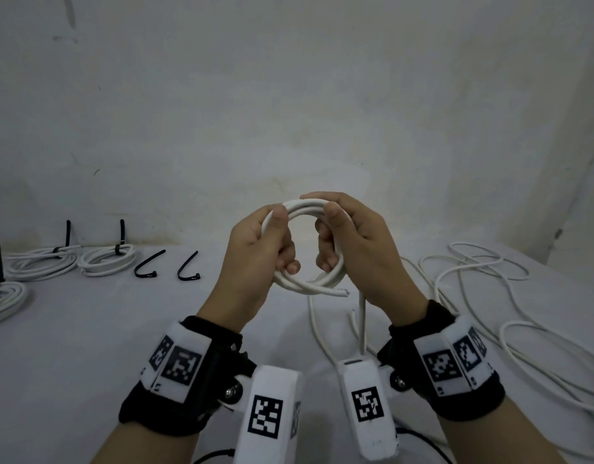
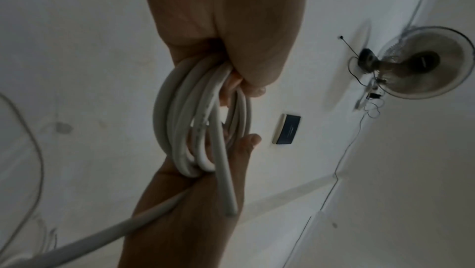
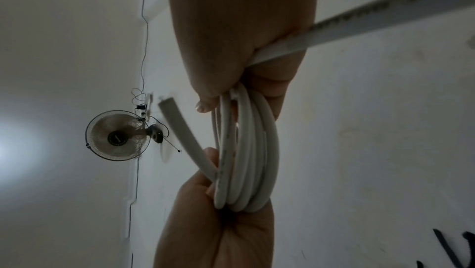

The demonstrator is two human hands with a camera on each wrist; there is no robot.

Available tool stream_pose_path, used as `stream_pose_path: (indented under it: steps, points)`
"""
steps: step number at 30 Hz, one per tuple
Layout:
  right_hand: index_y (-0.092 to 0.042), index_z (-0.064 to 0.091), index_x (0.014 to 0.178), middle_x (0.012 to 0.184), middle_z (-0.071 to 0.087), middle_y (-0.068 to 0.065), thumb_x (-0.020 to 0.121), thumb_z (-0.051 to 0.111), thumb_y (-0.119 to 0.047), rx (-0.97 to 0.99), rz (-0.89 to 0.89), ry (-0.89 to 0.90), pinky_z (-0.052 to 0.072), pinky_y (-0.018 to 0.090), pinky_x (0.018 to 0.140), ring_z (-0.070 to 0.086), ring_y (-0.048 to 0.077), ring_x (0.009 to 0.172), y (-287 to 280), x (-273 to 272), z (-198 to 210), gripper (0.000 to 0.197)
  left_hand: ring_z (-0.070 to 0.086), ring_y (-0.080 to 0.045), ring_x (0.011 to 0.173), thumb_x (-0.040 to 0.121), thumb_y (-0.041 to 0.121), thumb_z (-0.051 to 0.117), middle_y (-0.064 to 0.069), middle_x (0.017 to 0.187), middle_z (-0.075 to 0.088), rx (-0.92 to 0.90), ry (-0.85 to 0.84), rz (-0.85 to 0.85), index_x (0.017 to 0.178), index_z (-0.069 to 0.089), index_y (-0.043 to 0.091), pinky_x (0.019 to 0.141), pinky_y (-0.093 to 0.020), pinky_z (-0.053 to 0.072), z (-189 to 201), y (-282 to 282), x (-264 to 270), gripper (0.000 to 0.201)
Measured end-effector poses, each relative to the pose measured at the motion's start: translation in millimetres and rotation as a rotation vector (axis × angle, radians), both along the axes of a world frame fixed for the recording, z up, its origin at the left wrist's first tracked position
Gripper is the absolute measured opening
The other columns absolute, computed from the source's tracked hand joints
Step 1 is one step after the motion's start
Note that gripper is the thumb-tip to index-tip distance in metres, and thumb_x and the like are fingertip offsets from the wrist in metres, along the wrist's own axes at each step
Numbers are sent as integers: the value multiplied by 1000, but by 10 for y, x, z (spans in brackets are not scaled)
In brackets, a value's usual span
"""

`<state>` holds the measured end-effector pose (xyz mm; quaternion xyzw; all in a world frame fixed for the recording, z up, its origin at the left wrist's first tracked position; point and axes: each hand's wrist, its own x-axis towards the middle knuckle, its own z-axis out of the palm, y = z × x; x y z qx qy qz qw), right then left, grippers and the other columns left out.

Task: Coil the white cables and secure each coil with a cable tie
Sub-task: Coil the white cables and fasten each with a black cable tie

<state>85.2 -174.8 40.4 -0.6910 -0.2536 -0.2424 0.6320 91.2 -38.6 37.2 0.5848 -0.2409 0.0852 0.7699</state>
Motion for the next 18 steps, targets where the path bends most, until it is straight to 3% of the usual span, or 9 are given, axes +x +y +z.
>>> stream_pose_path:
  steps: [4, 8, 12, 16, 18]
  points:
    - [-12, 65, 104, 61, 43, -2, 102, 40, -13, -12, -8, -30, 40, 26, 42, 38, 11, 42, -2, 2, -1, 25, 29, -6, 40, 101, 22, 36, 7, 51, 31, -6, 11, -70, 92, 60, 12, 43, -19, 38, -1, -3, -13, 28]
    - [-12, 66, 104, 62, 44, 2, 102, 40, -17, -64, -15, -61, 41, 28, 42, 39, 12, 41, -55, -6, 14, 26, 39, -9, 42, 92, 40, 41, 5, 51, 37, 97, 79, -127, 102, 61, 10, 51, -24, 48, 30, 35, -27, 37]
    - [-8, 64, 110, 65, 50, -1, 102, 41, -17, -152, -23, -65, 46, 35, 44, 46, 13, 42, 3, -9, -21, 26, 37, -10, 39, 95, 41, 44, 5, 46, 32, 157, 146, -46, 72, 50, 8, 48, -25, 46, 64, 93, -18, 41]
    - [-16, 61, 113, 84, 63, 2, 97, 42, -32, -221, -71, -31, 57, 35, 61, 65, 18, 64, -56, 6, -7, 30, 31, -10, 38, 98, 36, 44, 6, 44, 29, 34, 144, 62, 65, 40, 14, 46, -23, 44, 89, 112, 8, 40]
    - [-21, 60, 109, 79, 63, -4, 94, 44, -35, -267, -52, 30, 57, 39, 69, 67, 18, 67, -186, 30, 9, 26, 30, -9, 37, 98, 34, 44, 7, 42, 29, -62, 156, 106, 65, 39, 15, 45, -20, 43, 117, 159, 43, 39]
